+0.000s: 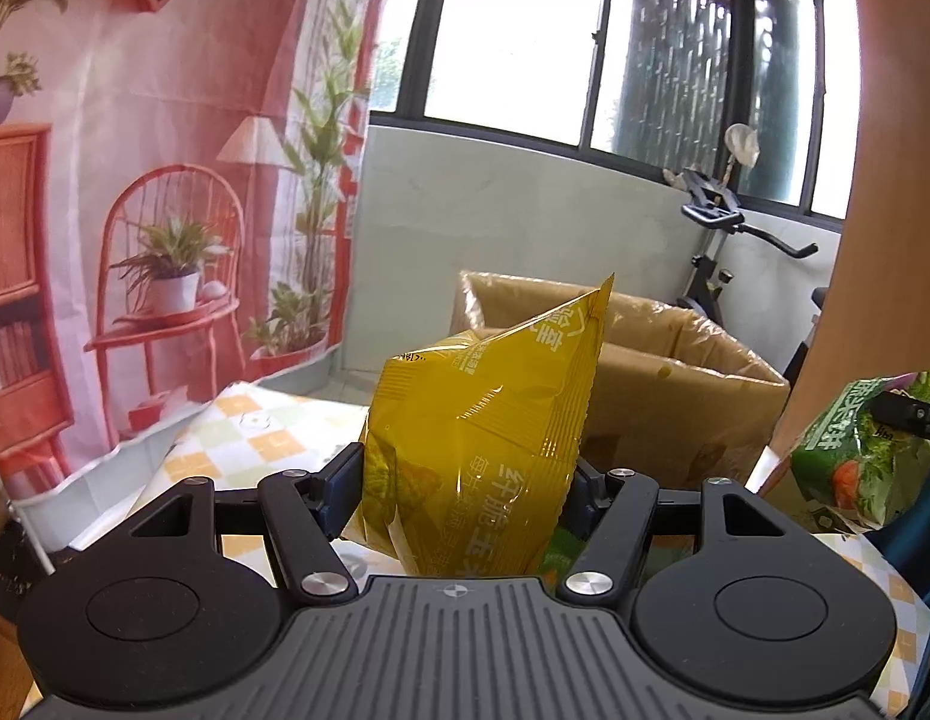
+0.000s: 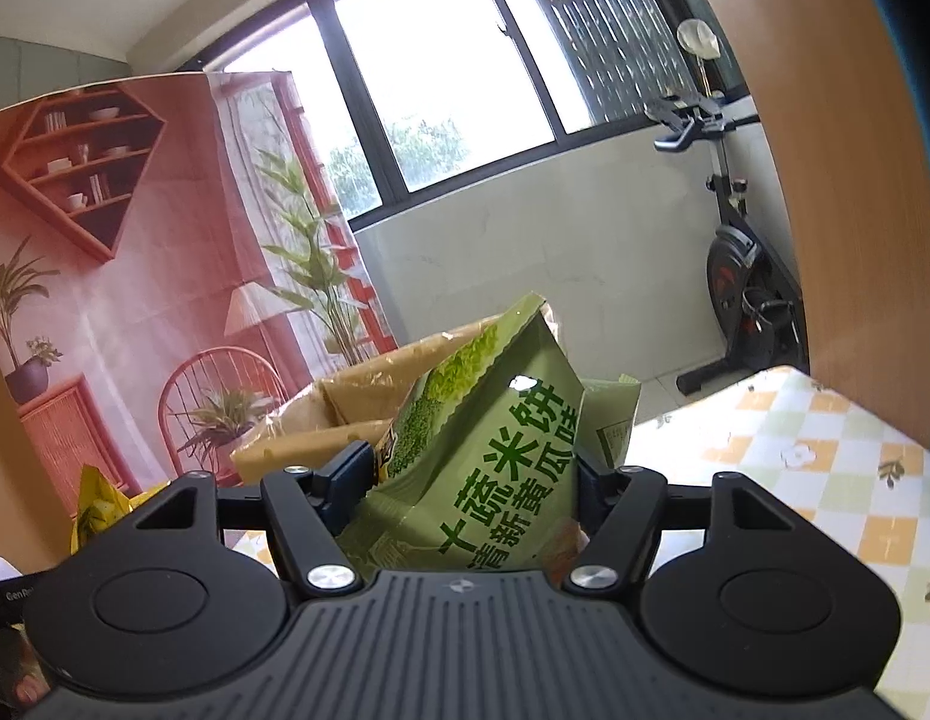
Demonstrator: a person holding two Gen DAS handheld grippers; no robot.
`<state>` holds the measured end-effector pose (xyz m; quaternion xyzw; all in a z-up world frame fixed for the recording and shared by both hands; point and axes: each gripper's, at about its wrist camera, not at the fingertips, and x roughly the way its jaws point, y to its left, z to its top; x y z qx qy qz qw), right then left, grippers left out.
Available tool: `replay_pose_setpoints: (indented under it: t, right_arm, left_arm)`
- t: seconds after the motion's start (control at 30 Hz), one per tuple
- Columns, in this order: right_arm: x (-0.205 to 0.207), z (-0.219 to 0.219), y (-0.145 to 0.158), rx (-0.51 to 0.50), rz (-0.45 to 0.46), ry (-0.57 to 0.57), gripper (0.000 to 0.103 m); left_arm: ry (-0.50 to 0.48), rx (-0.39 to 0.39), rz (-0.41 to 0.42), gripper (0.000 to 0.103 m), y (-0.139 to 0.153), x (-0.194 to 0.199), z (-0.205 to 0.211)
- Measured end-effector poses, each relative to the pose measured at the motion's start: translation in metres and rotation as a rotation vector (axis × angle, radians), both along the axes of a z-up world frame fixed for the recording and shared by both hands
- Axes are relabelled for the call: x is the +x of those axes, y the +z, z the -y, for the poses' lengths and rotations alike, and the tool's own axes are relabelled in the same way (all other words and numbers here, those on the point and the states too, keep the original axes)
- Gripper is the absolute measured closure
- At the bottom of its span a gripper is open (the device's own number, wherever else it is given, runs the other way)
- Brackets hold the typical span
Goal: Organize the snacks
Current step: 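Lift both held bags and carry them over the open cardboard box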
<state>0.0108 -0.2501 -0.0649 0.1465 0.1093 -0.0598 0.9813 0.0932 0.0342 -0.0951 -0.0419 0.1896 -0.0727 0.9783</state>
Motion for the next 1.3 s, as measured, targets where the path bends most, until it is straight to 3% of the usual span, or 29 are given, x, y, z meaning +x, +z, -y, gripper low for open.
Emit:
replay_pose_setpoints:
  t: [0.73,1.3]
  right_arm:
    - [0.042,0.019,0.032,0.009,0.089,0.09,0.039]
    - [0.097,0.022,0.073,0.01,0.105,0.135,0.043]
  left_arm:
    - [-0.104,-0.045,0.038,0.034,0.025,0.051,0.024]
    - [-0.138,-0.135,0.024,0.034,0.033,0.094,0.032]
